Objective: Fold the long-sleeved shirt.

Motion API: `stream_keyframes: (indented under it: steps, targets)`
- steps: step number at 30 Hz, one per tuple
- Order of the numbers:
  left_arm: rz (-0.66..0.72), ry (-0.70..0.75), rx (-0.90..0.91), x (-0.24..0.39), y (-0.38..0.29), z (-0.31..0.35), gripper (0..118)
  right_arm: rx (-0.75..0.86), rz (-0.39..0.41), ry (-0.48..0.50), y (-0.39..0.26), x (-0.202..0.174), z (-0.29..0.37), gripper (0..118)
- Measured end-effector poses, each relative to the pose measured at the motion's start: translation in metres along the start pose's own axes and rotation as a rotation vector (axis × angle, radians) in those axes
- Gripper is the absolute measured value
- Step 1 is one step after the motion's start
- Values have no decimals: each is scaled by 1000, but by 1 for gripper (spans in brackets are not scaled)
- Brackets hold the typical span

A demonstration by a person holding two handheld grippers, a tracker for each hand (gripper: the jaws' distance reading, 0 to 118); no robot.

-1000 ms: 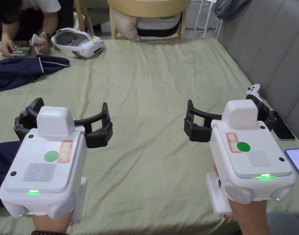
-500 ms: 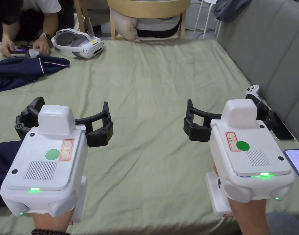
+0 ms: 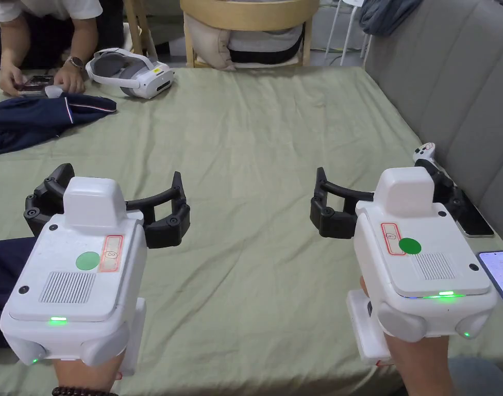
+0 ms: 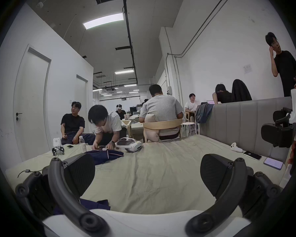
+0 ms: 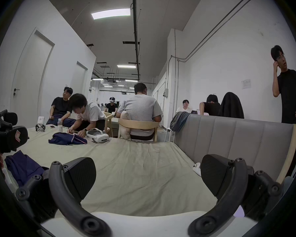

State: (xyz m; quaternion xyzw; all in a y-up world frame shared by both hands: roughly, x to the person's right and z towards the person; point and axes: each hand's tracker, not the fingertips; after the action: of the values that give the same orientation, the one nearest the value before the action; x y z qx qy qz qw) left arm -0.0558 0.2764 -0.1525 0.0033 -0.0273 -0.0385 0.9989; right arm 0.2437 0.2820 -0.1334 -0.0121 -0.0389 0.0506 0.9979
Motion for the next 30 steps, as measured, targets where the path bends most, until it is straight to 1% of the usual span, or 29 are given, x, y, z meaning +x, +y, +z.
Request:
stream_keyframes:
  steps: [30]
  targets:
    - [5, 9, 7, -1, 0, 2, 111, -4, 0, 1, -1, -2, 2, 118]
